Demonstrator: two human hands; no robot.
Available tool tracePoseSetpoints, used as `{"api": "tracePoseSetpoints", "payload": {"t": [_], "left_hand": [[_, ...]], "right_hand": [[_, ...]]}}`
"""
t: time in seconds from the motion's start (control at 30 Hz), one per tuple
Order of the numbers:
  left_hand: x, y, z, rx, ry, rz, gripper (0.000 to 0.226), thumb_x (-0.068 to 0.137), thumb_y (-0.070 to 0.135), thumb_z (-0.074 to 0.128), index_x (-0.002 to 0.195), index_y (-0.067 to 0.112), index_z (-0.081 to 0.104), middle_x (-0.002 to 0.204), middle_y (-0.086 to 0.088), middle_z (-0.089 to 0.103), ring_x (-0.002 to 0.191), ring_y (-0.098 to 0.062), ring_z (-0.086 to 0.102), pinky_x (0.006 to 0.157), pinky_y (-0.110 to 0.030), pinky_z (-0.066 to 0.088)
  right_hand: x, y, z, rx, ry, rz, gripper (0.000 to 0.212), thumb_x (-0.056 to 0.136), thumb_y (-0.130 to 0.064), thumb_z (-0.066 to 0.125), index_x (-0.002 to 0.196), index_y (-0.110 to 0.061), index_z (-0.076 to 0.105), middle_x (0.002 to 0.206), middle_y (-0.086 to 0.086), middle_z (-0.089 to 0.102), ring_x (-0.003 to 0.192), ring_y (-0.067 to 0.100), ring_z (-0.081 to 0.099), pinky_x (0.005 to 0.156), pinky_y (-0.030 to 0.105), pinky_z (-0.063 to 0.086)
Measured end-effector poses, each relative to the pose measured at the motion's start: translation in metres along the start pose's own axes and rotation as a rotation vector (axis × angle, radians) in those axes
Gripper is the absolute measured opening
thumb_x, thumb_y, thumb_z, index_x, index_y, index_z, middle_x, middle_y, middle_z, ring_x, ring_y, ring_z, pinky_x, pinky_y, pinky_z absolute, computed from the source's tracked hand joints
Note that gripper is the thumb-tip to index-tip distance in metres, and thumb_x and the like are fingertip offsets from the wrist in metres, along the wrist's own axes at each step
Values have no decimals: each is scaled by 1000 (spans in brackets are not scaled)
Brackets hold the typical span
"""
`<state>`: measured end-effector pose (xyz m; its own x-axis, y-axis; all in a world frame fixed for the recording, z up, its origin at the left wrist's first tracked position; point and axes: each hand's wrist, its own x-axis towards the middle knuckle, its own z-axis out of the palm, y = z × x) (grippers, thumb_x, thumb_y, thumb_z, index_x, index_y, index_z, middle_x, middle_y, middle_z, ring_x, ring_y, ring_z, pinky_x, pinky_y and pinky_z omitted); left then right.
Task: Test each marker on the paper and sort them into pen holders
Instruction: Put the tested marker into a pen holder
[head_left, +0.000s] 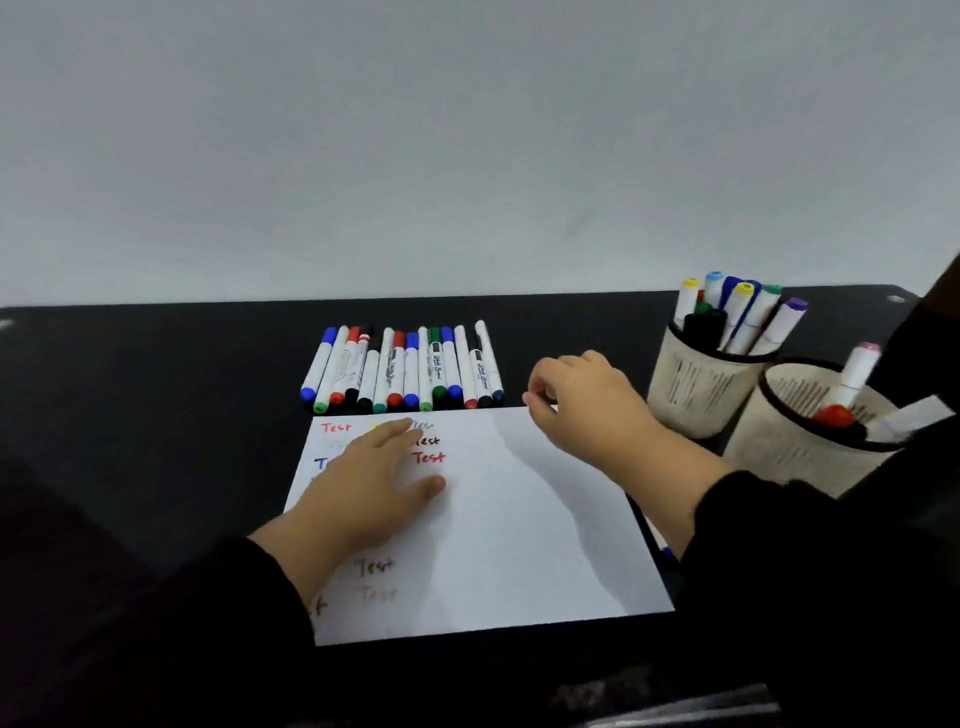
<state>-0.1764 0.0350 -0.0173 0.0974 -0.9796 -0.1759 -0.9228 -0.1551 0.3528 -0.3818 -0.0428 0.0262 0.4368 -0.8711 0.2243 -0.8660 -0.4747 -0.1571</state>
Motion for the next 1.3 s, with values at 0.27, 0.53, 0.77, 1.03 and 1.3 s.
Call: {"api": "tracePoseSetpoints", "payload": {"t": [0.27, 0.53, 0.77, 1.03, 1.3], "left_hand": [[2, -20, -3, -4, -44, 12, 72, 87, 62, 42, 148, 37, 13, 153, 23, 4, 141, -5, 11, 113, -35, 20], [5, -22, 1, -9, -34, 8, 72, 86, 64, 41, 147, 40, 11, 153, 25, 3, 140, -3, 11, 111, -33, 22], [3, -19, -2, 8, -58, 9, 72, 87, 64, 41, 147, 39, 10, 154, 22, 4, 141, -6, 11, 112, -35, 22], [-8, -7, -14, -187, 79, -26, 68, 87, 56, 48, 146, 36, 21, 154, 14, 18, 140, -9, 20, 110, -37, 26], [-55, 10, -19, -1077, 165, -189, 43, 90, 51, 49, 129, 35, 51, 124, 15, 58, 124, -11, 47, 103, -32, 34]], "right_hand": [[67, -9, 40, 94, -153, 29, 29, 96, -26, 46, 125, -22, 51, 111, 5, 57, 102, 24, 50, 86, 39, 48], [84, -4, 58, 112, -253, 100, 17, 93, -22, 52, 109, -17, 55, 108, 5, 49, 88, 21, 53, 73, 29, 44], [78, -1, 52, 324, -121, 236, 11, 89, -17, 57, 97, -18, 49, 98, 4, 52, 73, 17, 50, 52, 23, 33], [14, -18, 5, 874, -68, 325, 23, 88, -13, 59, 106, -27, 57, 85, -5, 58, 72, 9, 53, 59, 20, 44], [-61, -53, -4, 1100, -172, 296, 21, 86, -9, 66, 97, -26, 61, 85, -4, 60, 74, 9, 53, 64, 21, 45]]}}
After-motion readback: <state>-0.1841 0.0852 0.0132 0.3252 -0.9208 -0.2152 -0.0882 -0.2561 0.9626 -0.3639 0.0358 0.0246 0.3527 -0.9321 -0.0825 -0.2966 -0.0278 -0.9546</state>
